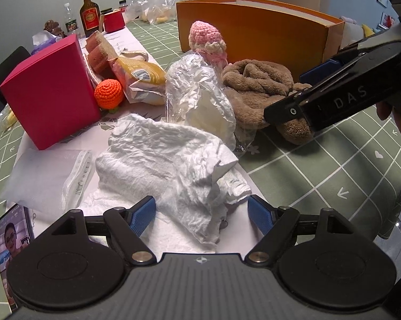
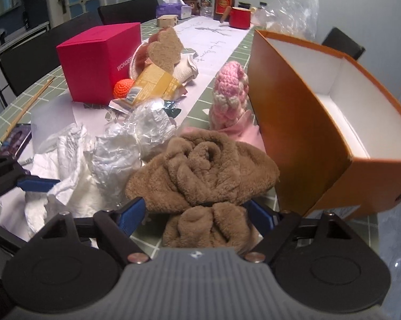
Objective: Organize soft objects
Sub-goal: 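Grasp the white crumpled tissue with the left tool while the right tool grasps the brown towel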
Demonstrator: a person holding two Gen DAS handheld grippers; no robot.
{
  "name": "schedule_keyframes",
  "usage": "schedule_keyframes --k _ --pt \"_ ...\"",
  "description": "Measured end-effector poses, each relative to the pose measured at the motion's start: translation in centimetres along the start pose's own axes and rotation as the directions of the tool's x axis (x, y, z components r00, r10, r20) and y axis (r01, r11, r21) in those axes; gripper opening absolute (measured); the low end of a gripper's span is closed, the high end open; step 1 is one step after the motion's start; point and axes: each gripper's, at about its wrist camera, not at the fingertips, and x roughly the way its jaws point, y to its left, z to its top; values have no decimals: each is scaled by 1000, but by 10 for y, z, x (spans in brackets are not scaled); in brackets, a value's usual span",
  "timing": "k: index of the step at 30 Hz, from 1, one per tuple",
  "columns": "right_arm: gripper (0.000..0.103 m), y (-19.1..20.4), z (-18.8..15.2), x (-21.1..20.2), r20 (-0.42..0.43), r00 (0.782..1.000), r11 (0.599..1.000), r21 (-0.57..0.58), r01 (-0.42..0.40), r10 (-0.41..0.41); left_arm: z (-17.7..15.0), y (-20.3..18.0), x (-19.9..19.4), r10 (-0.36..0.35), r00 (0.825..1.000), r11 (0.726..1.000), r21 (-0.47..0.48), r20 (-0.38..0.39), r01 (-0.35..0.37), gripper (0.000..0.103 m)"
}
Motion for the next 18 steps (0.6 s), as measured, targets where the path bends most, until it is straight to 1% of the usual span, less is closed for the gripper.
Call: schedule_keyframes --k 4,7,9,15,18 --pt "83 3 3 3 13 1000 998 -56 -10 11 5 6 3 30 1000 999 -17 -7 -31 93" --pt "85 5 5 12 6 1000 994 -105 3 -3 7 18 6 17 1000 995 -94 -11 -18 93" --pt "87 3 6 18 -9 1000 995 -101 4 -5 8 24 6 6 1000 991 -132 0 -6 93" --pt "87 -2 6 28 -39 999 998 -58 -14 12 12 22 10 6 1000 994 -106 8 -5 88" --pt "87 -2 5 34 -54 998 998 -54 -16 13 15 24 12 -7 1000 993 -118 -4 6 82"
